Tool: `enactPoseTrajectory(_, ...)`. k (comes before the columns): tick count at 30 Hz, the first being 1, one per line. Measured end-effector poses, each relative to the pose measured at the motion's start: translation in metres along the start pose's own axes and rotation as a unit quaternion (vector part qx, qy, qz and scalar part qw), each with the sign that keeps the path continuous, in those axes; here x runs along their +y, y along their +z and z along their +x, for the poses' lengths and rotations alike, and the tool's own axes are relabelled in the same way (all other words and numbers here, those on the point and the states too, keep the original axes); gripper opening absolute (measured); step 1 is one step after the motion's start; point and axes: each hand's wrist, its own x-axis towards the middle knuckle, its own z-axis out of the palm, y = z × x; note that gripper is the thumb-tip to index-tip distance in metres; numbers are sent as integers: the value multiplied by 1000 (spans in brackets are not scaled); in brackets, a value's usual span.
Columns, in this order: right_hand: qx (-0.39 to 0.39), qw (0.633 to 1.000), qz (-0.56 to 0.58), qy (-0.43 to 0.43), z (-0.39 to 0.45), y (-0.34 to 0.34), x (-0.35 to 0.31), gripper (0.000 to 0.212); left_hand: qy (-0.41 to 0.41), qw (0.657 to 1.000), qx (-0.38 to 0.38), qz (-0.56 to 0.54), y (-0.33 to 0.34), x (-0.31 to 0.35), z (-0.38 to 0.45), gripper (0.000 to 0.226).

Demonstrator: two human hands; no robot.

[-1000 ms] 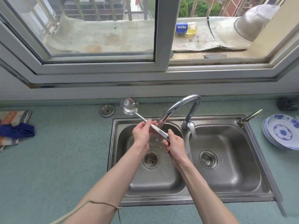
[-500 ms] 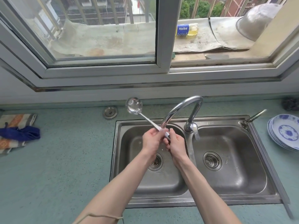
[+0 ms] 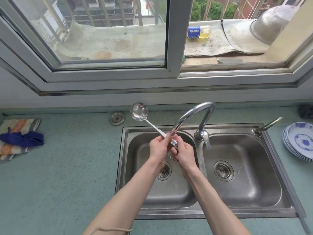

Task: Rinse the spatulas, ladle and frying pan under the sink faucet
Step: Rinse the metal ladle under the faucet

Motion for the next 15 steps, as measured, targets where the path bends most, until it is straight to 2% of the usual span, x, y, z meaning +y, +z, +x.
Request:
enactPoseTrajectory(3, -1, 1000, -24, -11, -7, -15, 3, 44, 9, 995, 62, -72, -11, 18, 12, 17)
enactPoseTrajectory(7, -1, 1000, -27, 1, -1, -20, 7, 52, 4, 994, 79, -70, -15, 17, 24, 17)
enactPoseTrajectory(11, -19, 1000, -12, 21, 13, -6, 0, 36, 3, 998, 36, -43, -4, -7, 12, 11)
enactPoseTrajectory(15, -82, 997, -14, -7, 15, 1, -6, 27, 2, 994, 75, -78, -11, 8, 16, 7)
